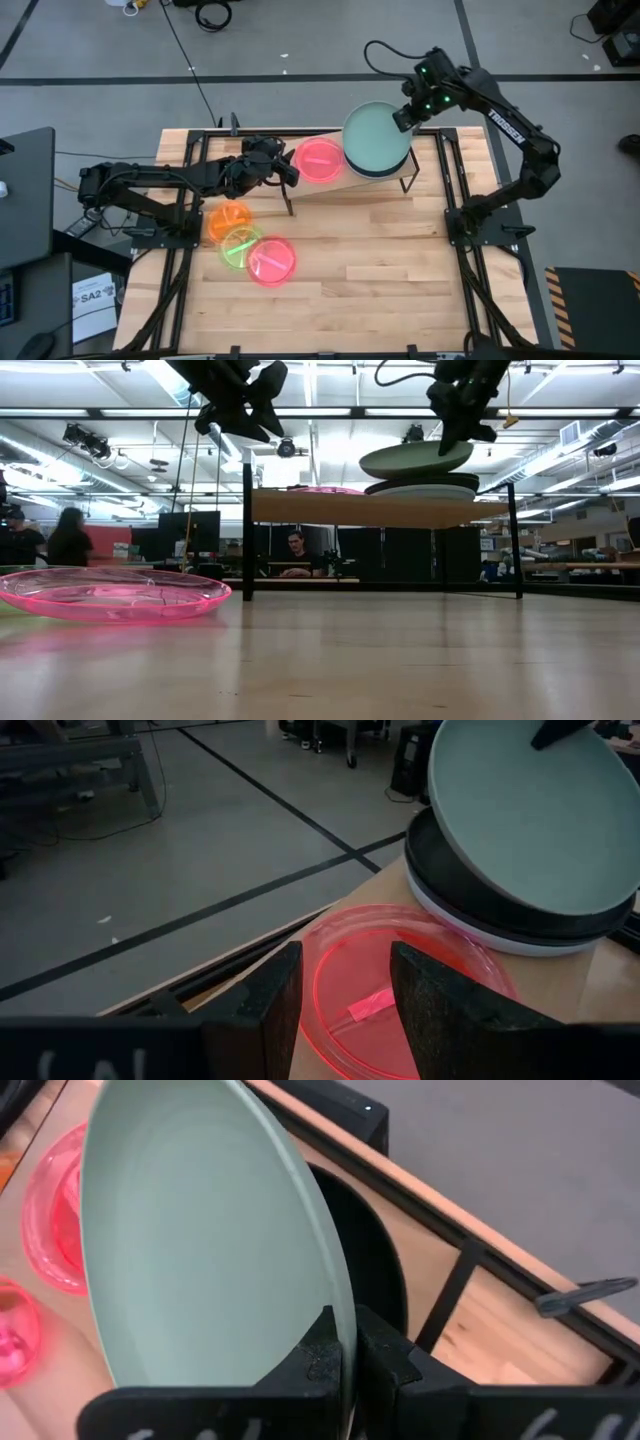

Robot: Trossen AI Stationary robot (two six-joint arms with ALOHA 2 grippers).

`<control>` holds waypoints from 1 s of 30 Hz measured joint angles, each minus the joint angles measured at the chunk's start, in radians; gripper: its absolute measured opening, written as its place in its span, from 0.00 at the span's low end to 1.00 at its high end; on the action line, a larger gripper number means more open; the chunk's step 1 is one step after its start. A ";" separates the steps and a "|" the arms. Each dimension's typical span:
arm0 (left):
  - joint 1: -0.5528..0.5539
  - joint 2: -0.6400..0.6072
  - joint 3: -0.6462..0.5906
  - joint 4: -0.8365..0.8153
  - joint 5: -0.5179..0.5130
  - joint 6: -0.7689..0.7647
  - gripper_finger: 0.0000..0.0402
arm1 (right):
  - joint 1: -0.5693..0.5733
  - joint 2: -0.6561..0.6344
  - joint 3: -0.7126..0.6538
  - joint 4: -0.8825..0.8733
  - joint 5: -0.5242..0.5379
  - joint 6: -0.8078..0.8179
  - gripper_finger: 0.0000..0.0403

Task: Place and stack plates onto a shelf
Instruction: Stack the large light blue plate on top of the large black plate on the shelf

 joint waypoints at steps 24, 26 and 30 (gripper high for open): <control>0.000 0.000 0.000 0.000 0.000 0.000 0.39 | -0.032 0.023 0.000 -0.050 -0.048 0.008 0.08; 0.000 0.000 0.000 0.000 0.000 0.000 0.39 | -0.032 0.023 0.000 -0.050 -0.048 0.006 0.08; 0.000 0.000 0.000 0.000 0.000 0.000 0.39 | -0.032 0.023 0.000 -0.038 -0.048 0.001 0.08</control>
